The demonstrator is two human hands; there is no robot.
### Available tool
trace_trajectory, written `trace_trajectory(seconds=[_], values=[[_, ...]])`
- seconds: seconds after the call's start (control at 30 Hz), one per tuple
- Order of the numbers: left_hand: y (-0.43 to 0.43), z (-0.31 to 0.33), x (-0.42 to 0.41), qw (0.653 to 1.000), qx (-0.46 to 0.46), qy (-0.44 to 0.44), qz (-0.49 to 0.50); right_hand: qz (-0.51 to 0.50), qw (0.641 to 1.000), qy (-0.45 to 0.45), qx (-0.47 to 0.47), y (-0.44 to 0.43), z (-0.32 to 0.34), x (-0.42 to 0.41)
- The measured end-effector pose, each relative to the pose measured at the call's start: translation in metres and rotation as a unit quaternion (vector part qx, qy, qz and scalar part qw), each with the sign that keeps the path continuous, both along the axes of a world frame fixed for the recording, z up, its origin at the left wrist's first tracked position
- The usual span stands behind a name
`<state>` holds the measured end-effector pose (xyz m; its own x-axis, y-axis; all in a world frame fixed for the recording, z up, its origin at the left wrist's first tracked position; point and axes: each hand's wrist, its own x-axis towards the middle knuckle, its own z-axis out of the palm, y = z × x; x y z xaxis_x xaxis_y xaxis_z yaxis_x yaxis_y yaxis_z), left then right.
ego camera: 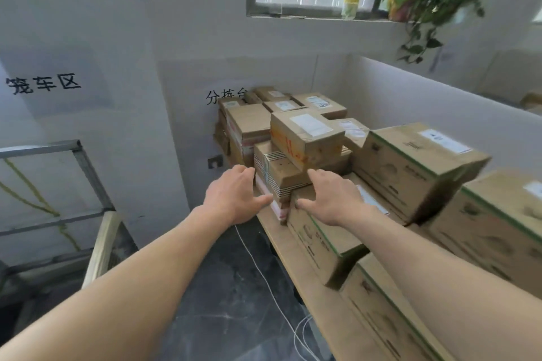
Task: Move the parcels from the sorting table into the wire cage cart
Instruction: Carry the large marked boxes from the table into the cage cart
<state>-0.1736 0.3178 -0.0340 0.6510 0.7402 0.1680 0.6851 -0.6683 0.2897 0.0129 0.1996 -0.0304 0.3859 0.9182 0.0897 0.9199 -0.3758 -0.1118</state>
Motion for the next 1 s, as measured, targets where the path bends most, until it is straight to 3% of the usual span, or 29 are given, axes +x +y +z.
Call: trace_trajectory(seconds=[0.37,1.0], values=[[-0.085,-0.022,0.132,0.999,0.003,0.014,-0.047,-0.040,0.998,-0.030,-0.047,-0.099,-0.022,0.121],[-0.202,-0.111,0.219,0.982,-0.092,0.101,-0.130,-0.163,0.972,0.100,-0.135,-0.222,-0.110,0.192]])
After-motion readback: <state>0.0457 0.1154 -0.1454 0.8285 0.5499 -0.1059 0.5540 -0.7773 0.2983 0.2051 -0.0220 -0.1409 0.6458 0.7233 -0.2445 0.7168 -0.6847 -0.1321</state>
